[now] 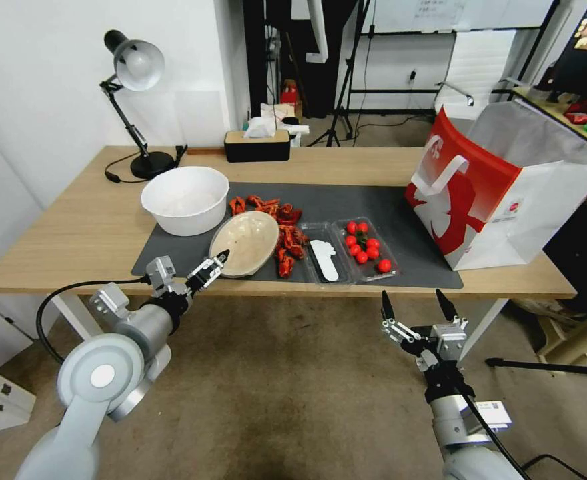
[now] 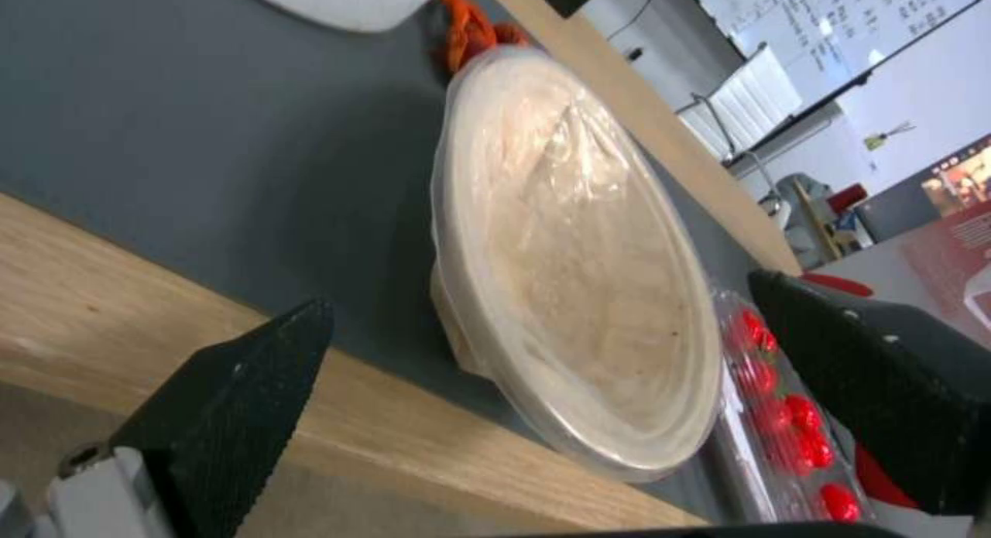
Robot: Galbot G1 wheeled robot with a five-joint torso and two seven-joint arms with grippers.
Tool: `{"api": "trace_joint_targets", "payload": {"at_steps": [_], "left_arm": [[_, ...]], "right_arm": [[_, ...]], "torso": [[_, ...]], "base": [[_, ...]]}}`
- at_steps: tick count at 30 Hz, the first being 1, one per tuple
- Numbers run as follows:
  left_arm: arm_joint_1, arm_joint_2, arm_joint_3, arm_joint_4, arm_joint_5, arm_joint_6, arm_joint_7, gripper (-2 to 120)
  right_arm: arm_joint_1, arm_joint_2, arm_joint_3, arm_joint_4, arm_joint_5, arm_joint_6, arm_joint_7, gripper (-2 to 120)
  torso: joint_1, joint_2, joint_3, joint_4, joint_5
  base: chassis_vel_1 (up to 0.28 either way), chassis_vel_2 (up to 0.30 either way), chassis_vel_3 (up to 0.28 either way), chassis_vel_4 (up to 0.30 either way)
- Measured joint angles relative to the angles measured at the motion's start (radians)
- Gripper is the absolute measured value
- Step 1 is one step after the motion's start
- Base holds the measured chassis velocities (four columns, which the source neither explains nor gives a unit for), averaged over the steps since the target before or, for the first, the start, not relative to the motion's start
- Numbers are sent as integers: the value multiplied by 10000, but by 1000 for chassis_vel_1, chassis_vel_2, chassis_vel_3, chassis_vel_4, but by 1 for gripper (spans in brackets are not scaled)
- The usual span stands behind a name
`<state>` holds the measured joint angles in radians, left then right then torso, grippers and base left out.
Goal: Pick up the trash from the table and place it into the takeout bag.
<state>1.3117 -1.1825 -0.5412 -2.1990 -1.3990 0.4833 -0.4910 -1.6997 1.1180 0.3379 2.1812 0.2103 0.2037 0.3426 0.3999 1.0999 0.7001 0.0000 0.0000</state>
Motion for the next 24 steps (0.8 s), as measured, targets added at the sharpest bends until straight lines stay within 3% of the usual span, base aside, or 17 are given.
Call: {"api": "trace_joint_targets", "payload": {"at_steps": [7, 13, 15, 18, 20, 24], "left_arm": [[-233, -136, 343, 338, -38, 43, -80, 86], [-324, -155, 487, 407, -121, 90, -228, 65], [-315, -103, 483, 408, -190, 91, -237, 53], [-310, -92, 486, 407, -195, 89, -237, 48], [-310, -82, 520, 392, -197, 81, -237, 36], [-324, -69, 540, 397, -198, 49, -237, 25]], "right_arm": [[28, -6, 23, -31, 20, -26, 38, 100], [41, 6, 59, -33, 32, -38, 96, 100], [19, 62, 66, -34, 32, -38, 105, 100], [9, 88, 66, -34, 30, -39, 106, 100], [-3, 112, 67, -27, 22, -39, 110, 100], [-17, 116, 77, 4, 14, -38, 125, 100]], "torso": [[0, 0, 0, 0, 0], [0, 0, -2, 0, 0], [0, 0, -2, 0, 0], [0, 0, -2, 0, 0], [0, 0, -2, 0, 0], [0, 0, -1, 0, 0]], "base": [[0, 0, 0, 0], [0, 0, 0, 0], [0, 0, 0, 0], [0, 0, 0, 0], [0, 0, 0, 0], [0, 0, 0, 0]]}}
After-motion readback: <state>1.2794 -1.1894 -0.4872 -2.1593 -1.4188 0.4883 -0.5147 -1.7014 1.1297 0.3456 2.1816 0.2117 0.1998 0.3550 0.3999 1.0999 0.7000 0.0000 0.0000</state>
